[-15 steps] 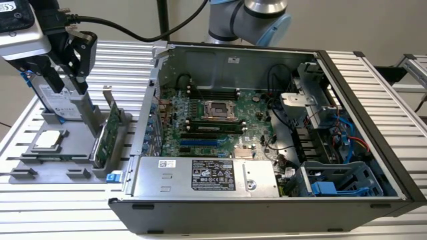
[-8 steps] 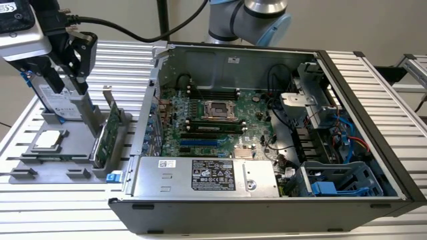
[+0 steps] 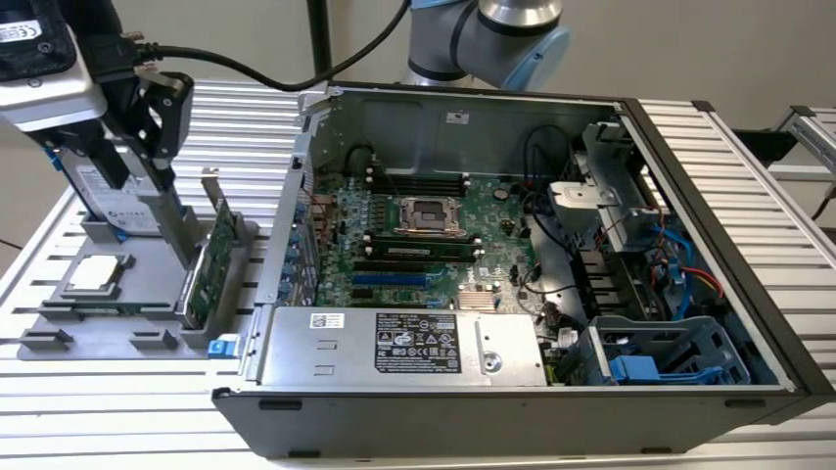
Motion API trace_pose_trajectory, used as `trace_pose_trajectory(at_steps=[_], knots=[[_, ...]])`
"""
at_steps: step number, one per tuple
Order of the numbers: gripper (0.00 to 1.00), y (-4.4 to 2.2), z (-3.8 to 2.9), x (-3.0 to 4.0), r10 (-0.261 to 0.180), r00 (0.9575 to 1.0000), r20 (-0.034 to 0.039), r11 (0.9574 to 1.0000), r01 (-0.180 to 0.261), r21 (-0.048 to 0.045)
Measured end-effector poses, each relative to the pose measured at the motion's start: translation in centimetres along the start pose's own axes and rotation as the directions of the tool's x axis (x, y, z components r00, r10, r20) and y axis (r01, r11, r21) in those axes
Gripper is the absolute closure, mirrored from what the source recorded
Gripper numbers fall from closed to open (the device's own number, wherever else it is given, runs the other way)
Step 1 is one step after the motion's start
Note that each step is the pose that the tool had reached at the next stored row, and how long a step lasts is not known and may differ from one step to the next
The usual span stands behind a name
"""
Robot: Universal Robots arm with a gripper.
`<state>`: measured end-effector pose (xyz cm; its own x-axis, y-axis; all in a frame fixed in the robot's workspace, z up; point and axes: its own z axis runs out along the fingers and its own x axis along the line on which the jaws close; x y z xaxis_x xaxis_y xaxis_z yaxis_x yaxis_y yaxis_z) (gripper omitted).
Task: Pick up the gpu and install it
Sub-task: 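Pick up the gpu and move the gpu toward the slot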
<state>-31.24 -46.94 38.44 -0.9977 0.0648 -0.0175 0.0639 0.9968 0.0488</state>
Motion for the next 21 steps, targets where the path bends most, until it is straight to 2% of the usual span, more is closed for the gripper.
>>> trace_pose_trajectory(at_steps=[21], knots=[[0.0, -0.07, 1.41, 0.02, 0.0, 1.0, 0.0, 1.0, 0.0, 0.0]])
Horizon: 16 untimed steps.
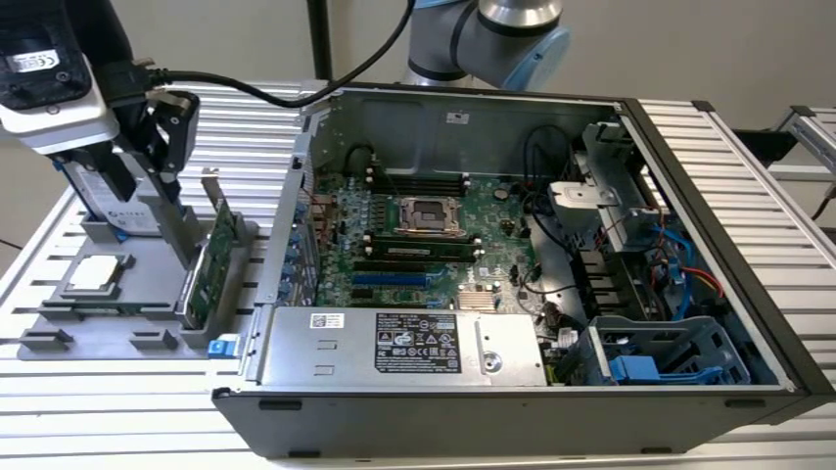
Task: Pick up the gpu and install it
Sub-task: 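Pick up the gpu and move the gpu toward the slot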
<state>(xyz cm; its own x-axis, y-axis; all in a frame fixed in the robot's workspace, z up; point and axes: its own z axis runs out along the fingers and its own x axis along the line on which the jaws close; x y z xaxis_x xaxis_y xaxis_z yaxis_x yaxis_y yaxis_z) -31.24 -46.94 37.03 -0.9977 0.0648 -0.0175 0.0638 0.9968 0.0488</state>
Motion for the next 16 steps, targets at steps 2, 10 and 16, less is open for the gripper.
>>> trace_pose_trajectory(at_steps=[2, 10, 16], knots=[[0.0, -0.01, 0.15, 0.0, 0.0, 1.0, 0.0, 1.0, 0.0, 0.0001], [0.0, -0.04, 0.77, 0.01, 0.0, 1.0, -0.0001, 1.0, 0.0, 0.0001], [0.0, -0.06, 1.29, 0.02, 0.0, 1.0, 0.0, 1.0, 0.0, 0.0]])
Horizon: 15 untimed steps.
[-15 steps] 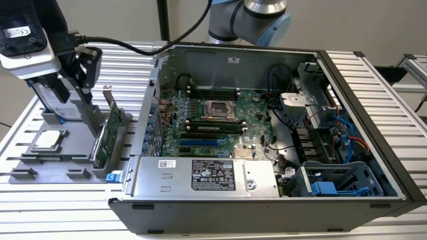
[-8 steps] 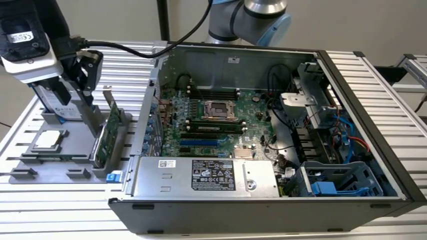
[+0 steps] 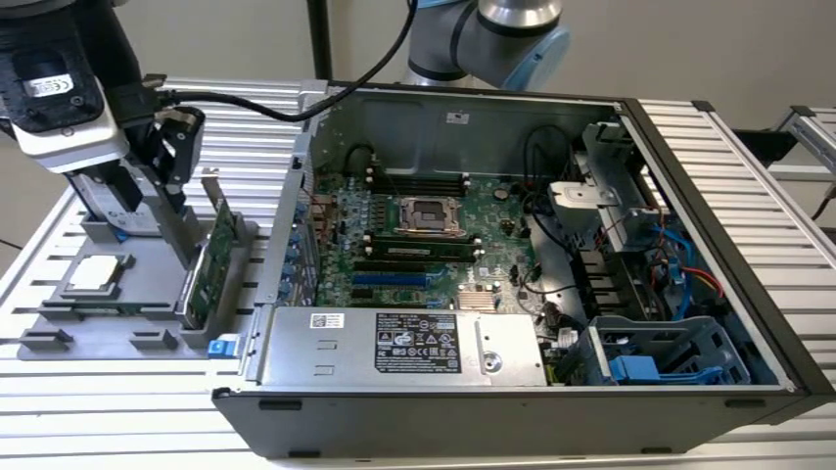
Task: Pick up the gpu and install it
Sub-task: 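Pick up the gpu and move the gpu toward the slot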
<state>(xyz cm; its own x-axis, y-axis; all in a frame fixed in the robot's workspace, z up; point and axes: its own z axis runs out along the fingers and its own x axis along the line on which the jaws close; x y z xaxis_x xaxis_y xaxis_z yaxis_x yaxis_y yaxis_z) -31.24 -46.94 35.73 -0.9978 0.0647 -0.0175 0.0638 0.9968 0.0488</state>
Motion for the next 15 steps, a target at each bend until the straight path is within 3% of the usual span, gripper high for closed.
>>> trace_pose_trajectory(at_steps=[15], knots=[[0.0, -0.07, 1.39, 0.0, 0.0, 1.0, 0.0001, 1.0, 0.0, 0.0001]])
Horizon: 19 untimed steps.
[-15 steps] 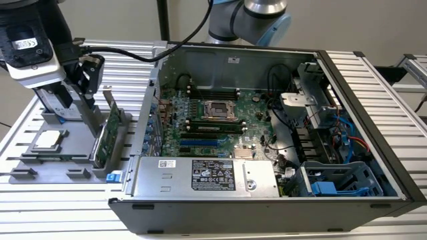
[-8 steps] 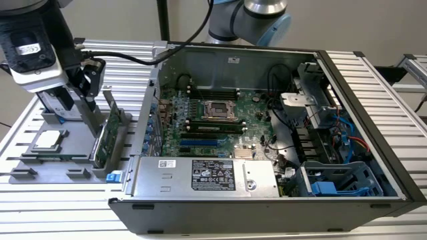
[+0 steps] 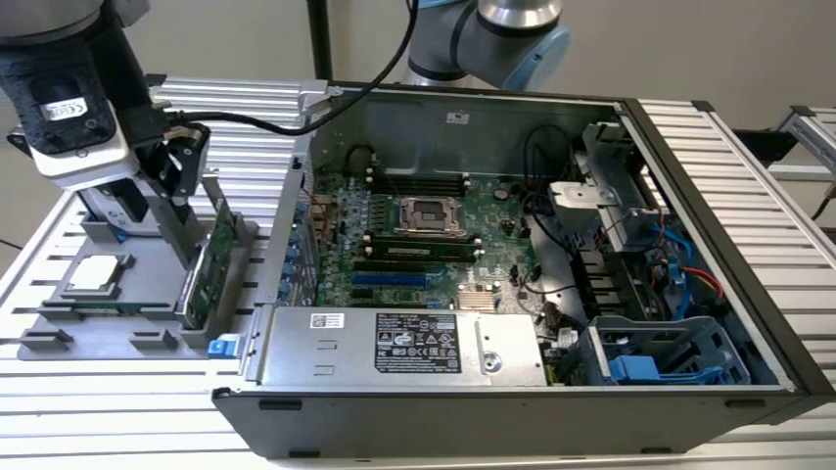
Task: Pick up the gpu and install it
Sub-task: 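Pick up the gpu and move the gpu toward the slot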
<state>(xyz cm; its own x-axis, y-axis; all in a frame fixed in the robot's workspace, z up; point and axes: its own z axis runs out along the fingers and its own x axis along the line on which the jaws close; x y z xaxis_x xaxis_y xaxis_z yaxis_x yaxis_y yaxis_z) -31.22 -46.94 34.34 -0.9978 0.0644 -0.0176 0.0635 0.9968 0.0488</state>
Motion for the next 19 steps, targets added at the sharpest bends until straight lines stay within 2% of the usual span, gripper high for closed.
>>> trace_pose_trajectory(at_steps=[19], knots=[[0.0, -0.09, 1.82, -0.01, -0.002, 1.0, 0.0002, 1.0, 0.002, -0.0001]])
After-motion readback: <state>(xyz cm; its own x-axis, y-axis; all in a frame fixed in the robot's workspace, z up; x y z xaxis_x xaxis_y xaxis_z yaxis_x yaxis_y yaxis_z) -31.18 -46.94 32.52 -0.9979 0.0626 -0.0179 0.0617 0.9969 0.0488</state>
